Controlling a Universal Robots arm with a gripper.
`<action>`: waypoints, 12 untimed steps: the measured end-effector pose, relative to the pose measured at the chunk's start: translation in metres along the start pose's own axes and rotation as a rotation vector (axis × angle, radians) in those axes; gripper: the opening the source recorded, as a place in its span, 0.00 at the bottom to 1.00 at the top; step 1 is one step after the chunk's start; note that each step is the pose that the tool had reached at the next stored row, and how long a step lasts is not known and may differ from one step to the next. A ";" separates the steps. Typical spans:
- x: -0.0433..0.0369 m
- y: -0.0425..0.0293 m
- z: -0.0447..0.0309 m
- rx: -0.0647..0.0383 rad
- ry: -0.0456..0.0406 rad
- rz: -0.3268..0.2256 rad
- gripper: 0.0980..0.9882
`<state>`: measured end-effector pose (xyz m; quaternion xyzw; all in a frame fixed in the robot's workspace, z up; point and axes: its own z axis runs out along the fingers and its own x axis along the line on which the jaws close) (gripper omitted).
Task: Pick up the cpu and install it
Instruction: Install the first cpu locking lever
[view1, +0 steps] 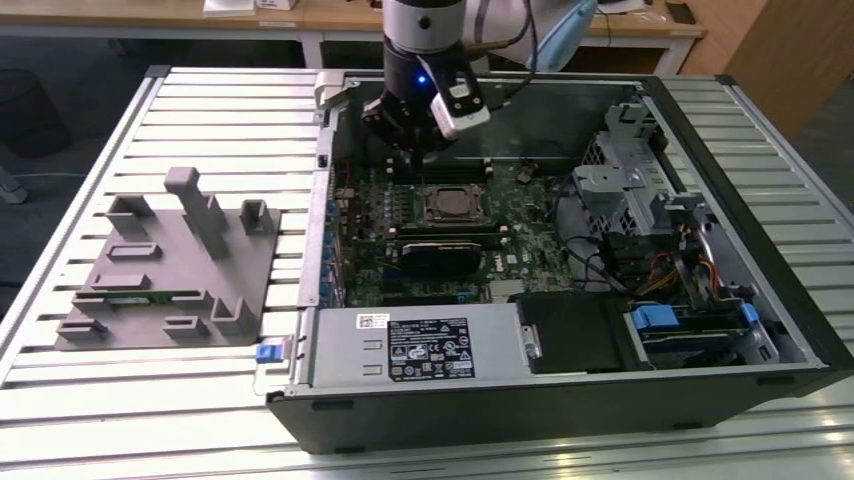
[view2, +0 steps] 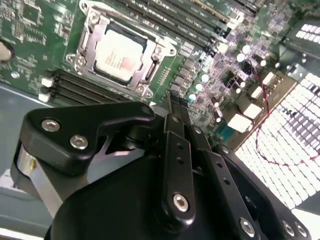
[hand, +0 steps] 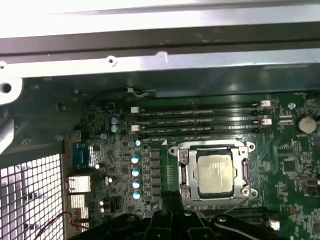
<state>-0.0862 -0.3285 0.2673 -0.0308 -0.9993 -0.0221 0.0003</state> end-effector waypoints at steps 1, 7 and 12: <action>0.0000 0.0000 0.0011 -0.001 0.0006 -0.016 0.01; 0.0028 0.0077 0.0054 -0.004 0.0009 -0.054 0.01; 0.0079 0.0168 0.0077 -0.004 0.0006 -0.054 0.01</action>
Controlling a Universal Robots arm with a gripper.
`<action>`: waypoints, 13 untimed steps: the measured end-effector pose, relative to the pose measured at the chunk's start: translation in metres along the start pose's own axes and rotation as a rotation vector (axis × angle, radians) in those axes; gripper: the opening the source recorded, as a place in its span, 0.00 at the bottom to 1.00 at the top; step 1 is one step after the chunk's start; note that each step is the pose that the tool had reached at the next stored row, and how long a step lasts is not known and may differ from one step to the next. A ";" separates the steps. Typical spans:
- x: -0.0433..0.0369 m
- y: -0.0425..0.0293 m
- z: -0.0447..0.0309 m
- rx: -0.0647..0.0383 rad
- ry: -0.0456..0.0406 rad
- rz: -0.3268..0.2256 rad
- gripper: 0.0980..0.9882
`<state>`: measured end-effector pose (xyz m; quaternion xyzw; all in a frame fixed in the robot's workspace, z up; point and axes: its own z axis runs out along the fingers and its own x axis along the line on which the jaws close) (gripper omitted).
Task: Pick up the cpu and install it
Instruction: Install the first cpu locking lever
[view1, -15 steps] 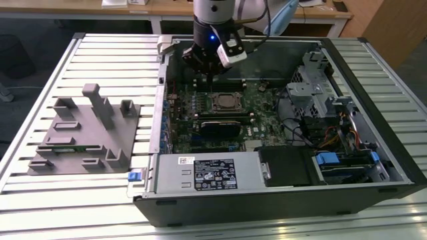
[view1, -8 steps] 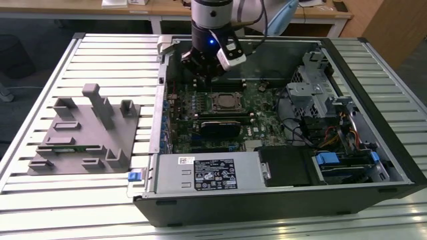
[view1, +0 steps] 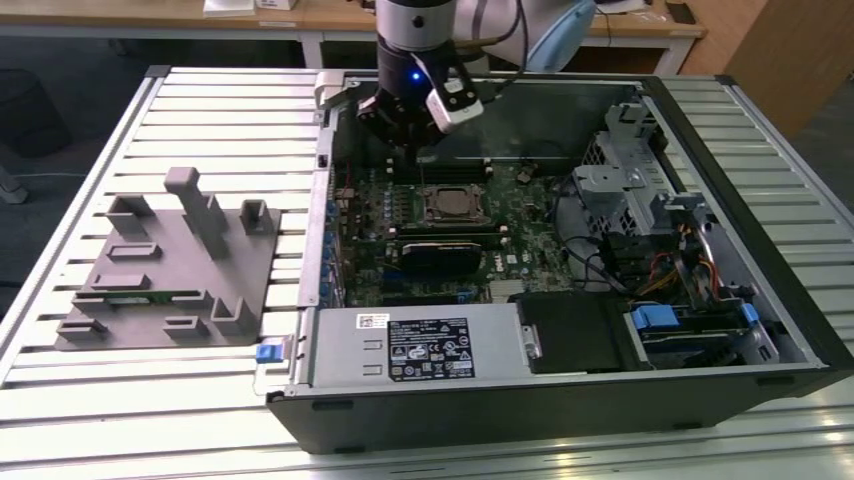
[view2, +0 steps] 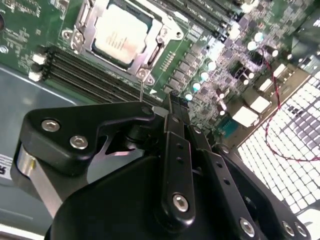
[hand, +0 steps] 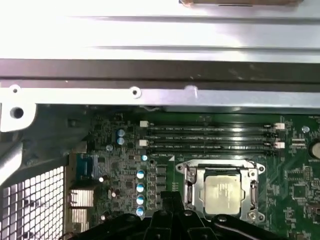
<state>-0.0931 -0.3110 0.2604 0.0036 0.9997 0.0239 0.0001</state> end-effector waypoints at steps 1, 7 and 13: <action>0.0006 0.0011 0.0004 0.000 0.0000 0.000 0.01; 0.0008 0.0137 0.0018 0.000 0.0003 -0.004 0.01; -0.0023 0.0176 0.0035 0.000 0.0007 -0.014 0.01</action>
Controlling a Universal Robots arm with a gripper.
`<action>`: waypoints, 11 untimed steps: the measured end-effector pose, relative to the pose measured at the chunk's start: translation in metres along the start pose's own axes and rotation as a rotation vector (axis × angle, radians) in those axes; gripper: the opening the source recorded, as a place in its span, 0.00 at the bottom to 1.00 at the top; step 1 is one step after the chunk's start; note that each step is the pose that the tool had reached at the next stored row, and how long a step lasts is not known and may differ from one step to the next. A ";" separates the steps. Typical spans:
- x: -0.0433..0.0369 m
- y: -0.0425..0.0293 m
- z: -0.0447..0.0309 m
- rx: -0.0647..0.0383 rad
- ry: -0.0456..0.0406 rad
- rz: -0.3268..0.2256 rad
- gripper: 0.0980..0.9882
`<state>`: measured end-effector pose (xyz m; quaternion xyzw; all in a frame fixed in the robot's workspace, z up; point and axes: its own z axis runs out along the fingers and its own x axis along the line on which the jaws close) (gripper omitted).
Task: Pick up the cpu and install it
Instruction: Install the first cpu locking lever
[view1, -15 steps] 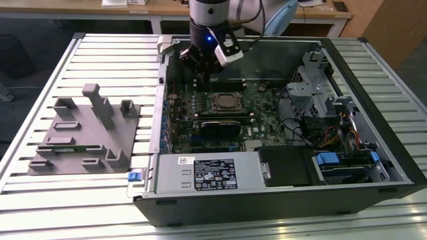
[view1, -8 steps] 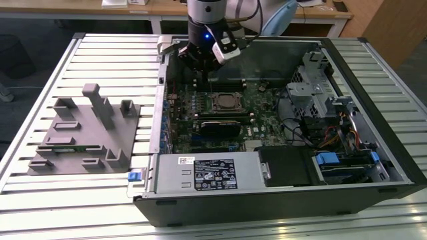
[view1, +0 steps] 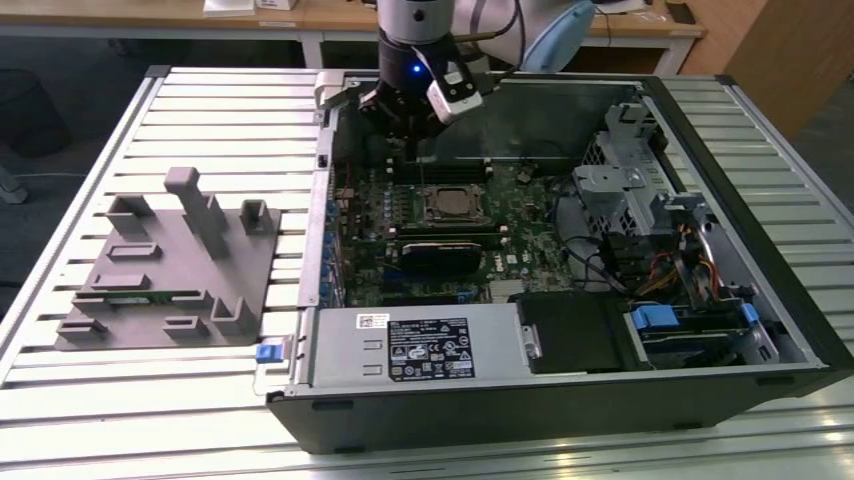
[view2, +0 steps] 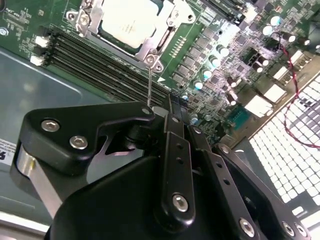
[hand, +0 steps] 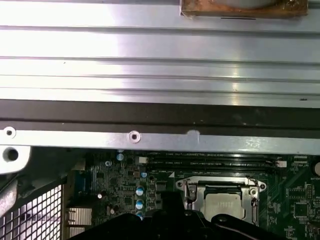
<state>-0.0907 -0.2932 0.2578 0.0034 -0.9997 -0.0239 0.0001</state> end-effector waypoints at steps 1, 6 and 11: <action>-0.0011 0.0004 0.0001 0.000 0.0002 -0.001 0.01; -0.0061 0.0024 0.0003 0.000 0.0005 -0.009 0.01; -0.0152 0.0023 0.0004 -0.002 0.0007 -0.013 0.01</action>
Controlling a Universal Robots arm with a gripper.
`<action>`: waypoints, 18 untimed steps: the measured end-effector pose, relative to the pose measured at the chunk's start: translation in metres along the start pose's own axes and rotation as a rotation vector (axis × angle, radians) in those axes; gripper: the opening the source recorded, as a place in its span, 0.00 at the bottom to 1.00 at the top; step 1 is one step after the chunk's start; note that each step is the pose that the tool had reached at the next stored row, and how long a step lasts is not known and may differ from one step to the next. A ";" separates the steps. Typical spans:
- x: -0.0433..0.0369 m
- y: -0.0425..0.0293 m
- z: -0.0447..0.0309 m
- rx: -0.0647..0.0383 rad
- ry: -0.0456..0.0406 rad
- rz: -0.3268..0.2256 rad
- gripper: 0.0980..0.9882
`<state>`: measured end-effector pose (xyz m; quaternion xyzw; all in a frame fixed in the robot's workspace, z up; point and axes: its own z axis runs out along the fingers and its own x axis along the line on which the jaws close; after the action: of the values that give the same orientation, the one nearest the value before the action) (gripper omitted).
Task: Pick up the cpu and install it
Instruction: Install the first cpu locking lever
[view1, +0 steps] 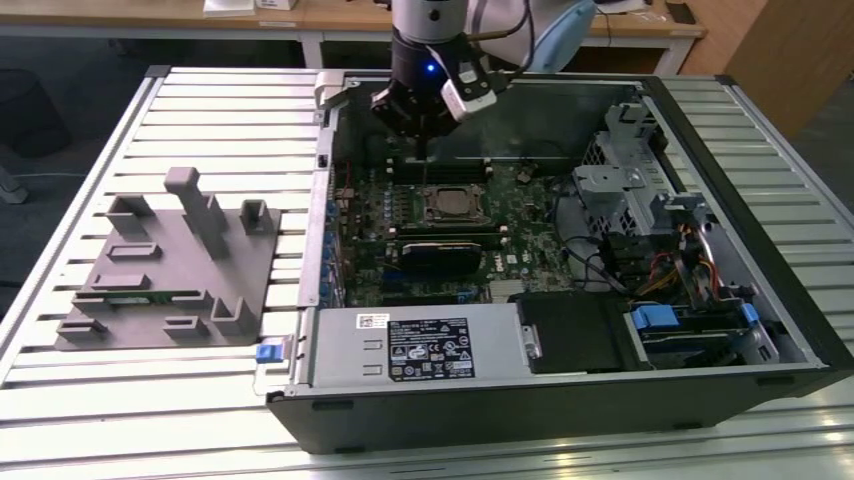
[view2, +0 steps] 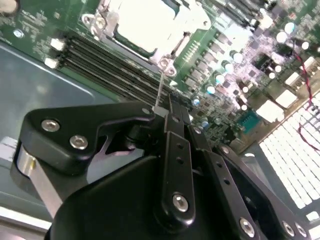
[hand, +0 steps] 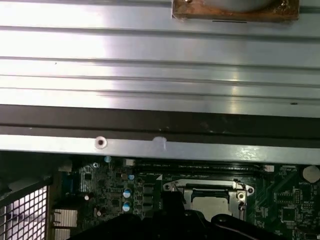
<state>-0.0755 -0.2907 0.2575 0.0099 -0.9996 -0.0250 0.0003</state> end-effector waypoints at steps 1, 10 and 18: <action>-0.0027 -0.0001 0.0001 0.000 -0.0001 0.000 0.01; -0.0100 -0.0027 0.0012 -0.041 -0.0009 0.000 0.01; -0.0159 -0.0067 0.0070 -0.042 -0.0011 0.001 0.01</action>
<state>-0.0595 -0.2968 0.2501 0.0096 -0.9989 -0.0462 -0.0001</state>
